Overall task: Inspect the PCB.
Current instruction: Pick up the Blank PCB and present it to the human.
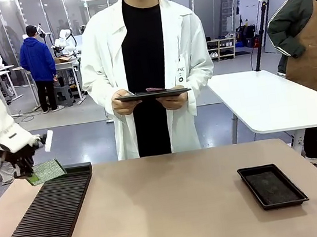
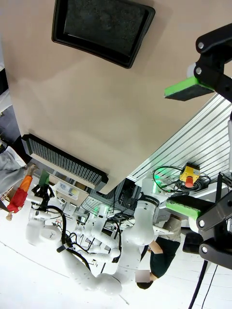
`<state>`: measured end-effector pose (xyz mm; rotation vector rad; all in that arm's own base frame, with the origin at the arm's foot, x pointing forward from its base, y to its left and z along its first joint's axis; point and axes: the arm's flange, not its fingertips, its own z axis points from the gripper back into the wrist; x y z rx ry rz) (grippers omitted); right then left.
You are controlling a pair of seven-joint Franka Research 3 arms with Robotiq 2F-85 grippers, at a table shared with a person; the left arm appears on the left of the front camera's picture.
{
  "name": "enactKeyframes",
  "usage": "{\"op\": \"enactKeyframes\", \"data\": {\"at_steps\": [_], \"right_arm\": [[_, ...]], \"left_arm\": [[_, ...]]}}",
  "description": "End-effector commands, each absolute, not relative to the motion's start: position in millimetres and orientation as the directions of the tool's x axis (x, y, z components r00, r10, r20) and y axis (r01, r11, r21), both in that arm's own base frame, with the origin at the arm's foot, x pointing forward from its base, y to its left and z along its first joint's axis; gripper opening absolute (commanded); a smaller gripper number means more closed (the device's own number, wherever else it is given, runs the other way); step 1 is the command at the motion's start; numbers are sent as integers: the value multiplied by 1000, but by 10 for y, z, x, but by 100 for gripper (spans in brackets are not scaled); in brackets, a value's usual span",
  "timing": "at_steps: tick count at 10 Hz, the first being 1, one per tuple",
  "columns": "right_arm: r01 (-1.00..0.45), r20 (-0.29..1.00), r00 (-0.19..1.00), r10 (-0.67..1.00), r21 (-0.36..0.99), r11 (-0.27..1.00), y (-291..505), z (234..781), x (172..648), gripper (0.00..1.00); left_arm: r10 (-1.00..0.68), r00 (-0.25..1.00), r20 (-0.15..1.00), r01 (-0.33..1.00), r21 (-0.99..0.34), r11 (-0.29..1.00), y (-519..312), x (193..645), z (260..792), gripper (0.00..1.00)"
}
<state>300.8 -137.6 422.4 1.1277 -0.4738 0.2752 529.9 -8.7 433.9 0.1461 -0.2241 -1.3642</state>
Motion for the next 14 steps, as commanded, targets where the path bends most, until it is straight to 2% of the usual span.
{"op": "enactKeyframes", "data": {"at_steps": [1,3,5,6,7,8,10,11,12,13,14], "right_arm": [[-464,516,856,-28,791,398,-1383,4234,3015,100],[-464,516,856,-28,791,398,-1383,4234,3015,100],[-464,516,856,-28,791,398,-1383,4234,3015,100],[-464,516,856,-28,791,398,-1383,4234,3015,100],[-464,516,856,-28,791,398,-1383,4234,3015,100],[-464,516,856,-28,791,398,-1383,4234,3015,100],[-464,516,856,-28,791,398,-1383,4234,3015,100],[-464,516,856,-28,791,398,-1383,4234,3015,100],[-464,516,856,-28,791,398,-1383,4234,3015,100],[-464,516,856,-28,791,398,-1383,4234,3015,100],[-464,516,856,-28,791,398,-1383,4234,3015,100]], "left_arm": [[-936,286,207,943,112,313,145,5244,4562,0],[-801,433,414,900,-147,411,360,5154,4605,0],[-672,500,546,866,-310,393,434,5079,4461,0],[-670,500,549,866,-310,392,433,5028,4403,0],[-685,492,537,869,-253,425,456,4986,4421,0],[-694,492,526,871,-299,391,407,4973,4445,0],[-694,492,526,871,-299,391,407,4973,4445,0],[-680,505,532,863,-308,401,438,4980,4413,3],[-546,579,606,813,-484,324,476,5073,4420,3],[-435,676,595,718,-666,205,440,5242,4409,3],[-357,761,541,604,-792,88,362,5362,4414,3]]}}
